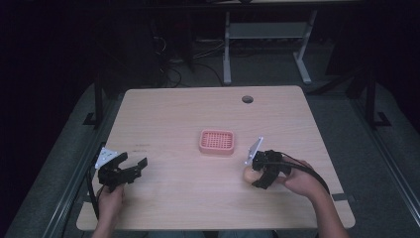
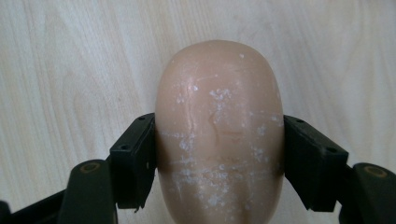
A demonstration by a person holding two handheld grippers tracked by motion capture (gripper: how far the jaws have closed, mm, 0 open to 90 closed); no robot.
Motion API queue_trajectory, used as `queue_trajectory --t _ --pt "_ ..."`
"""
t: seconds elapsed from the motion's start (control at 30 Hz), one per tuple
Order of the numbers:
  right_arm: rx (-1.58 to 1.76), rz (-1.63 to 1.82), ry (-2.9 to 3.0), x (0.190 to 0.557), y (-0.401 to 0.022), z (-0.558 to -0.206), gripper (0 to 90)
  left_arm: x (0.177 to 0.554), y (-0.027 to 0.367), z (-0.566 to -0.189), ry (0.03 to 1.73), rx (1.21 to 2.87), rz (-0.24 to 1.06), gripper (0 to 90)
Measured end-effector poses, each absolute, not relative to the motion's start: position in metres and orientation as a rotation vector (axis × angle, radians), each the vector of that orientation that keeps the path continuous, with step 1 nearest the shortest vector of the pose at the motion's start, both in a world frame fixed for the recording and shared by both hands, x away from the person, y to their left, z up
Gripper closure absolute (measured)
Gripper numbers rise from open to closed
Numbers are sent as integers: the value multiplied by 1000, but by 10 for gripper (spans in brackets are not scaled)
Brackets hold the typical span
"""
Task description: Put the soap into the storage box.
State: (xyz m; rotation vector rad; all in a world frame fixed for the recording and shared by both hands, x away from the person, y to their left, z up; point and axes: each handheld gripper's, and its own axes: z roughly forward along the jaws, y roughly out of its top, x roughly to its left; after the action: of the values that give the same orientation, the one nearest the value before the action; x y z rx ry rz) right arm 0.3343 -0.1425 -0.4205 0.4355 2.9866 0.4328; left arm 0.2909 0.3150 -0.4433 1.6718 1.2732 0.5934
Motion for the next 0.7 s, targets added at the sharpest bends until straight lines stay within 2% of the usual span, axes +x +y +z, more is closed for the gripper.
queue_trajectory --t 0.7 --pt "414 441 2991 362 -123 -402 314 291 315 -443 1279 1659 590 142"
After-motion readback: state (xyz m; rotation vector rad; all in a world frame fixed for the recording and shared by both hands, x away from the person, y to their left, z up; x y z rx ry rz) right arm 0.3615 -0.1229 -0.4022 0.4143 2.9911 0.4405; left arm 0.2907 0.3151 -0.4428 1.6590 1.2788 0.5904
